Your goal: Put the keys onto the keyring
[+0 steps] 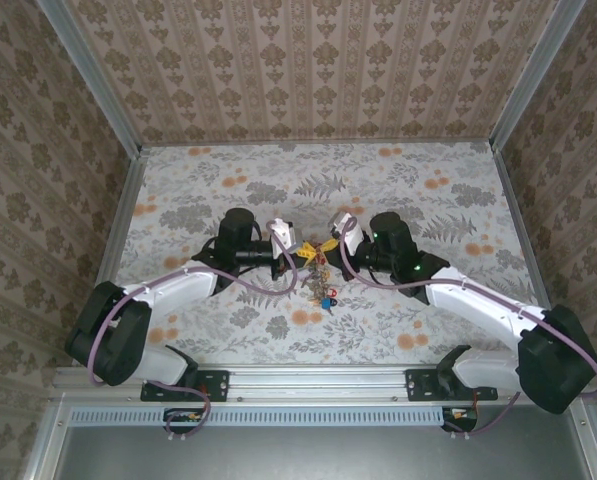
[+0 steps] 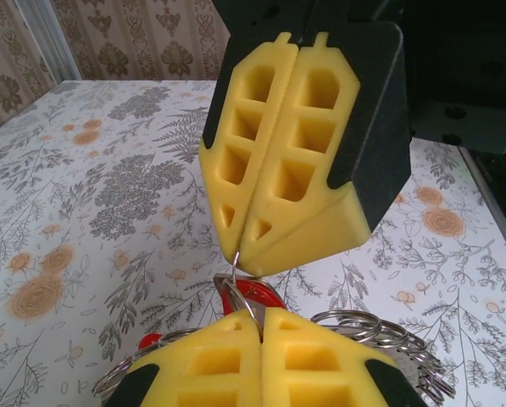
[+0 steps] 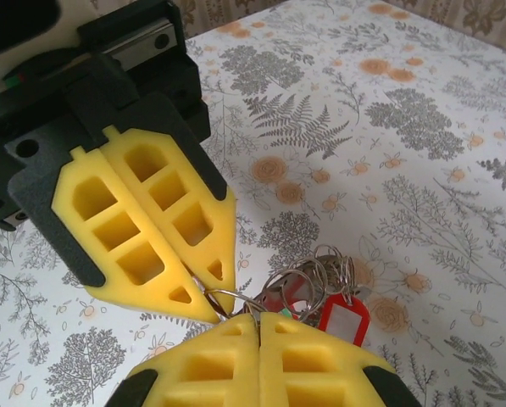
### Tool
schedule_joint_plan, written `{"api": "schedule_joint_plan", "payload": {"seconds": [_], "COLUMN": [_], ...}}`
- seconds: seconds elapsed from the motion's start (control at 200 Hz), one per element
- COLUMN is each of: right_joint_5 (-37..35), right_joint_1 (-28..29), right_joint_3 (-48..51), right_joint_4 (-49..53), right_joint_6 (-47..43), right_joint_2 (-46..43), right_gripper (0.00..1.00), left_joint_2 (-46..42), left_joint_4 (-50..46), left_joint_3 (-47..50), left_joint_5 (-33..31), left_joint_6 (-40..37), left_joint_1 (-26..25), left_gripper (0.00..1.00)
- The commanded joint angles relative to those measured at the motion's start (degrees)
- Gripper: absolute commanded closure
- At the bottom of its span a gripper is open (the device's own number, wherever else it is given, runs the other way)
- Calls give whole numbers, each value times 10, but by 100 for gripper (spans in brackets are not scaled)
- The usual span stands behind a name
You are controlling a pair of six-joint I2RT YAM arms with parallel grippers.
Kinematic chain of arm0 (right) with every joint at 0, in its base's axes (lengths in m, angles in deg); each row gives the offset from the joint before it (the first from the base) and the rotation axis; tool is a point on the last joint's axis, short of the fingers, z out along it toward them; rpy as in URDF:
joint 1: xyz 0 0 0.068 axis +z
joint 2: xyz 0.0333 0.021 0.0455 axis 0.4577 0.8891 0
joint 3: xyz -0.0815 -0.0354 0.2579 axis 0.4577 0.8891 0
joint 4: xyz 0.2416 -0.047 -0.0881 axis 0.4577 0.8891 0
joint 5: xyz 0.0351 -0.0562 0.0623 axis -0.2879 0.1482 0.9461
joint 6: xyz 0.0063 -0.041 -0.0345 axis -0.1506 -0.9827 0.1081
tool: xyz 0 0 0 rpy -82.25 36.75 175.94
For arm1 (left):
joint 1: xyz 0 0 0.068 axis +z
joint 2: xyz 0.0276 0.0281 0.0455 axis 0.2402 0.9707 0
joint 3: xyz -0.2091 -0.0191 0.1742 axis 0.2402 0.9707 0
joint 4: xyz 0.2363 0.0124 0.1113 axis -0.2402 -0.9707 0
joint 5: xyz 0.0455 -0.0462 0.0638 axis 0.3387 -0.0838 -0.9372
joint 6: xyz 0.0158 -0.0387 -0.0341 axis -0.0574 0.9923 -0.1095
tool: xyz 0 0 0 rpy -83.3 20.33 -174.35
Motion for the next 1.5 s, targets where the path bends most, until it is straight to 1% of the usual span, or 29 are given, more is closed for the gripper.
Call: {"api": "schedule_joint_plan", "payload": {"seconds": [0.0, 0.235, 0.36, 0.63, 0.765, 0.9, 1.06, 1.11, 1.245, 1.31, 1.335, 1.39, 1.495], "right_joint_5": [-19, 3, 15, 14, 15, 35, 18, 29, 66, 72, 72, 73, 107], "right_joint_1": [-20, -30, -31, -39, -44, -46, -50, -49, -50, -49, -49, -50, -49], "right_joint_3": [-26, -60, -65, -73, -71, -70, -74, -76, -67, -52, -42, -22, -6], "right_joint_4": [32, 80, 79, 83, 77, 71, 87, 91, 89, 72, 58, 41, 57], "right_joint_6": [33, 55, 57, 68, 70, 65, 64, 60, 51, 45, 48, 43, 3], "right_joint_2": [17, 57, 74, 88, 88, 86, 88, 105, 106, 95, 72, 48, 18], "right_gripper": [100, 100, 100, 100, 100, 100, 100, 100, 100, 100, 100, 100, 100], "left_joint_2": [3, 27, 42, 65, 62, 62, 54, 53, 52, 52, 52, 50, 51], "left_joint_4": [48, 126, 165, 242, 247, 249, 254, 249, 256, 256, 256, 256, 253], "left_joint_3": [14, 40, 54, 86, 98, 104, 109, 107, 108, 107, 106, 106, 104], "left_joint_5": [29, 1, -11, -26, -34, -35, -37, -38, -44, -46, -47, -48, -48], "left_joint_6": [-8, 15, 28, 60, 63, 65, 68, 66, 71, 71, 73, 74, 76], "left_joint_1": [-13, -22, -23, -23, -24, -24, -24, -24, -24, -24, -23, -23, -23], "left_gripper": [100, 100, 100, 100, 100, 100, 100, 100, 100, 100, 100, 100, 100]}}
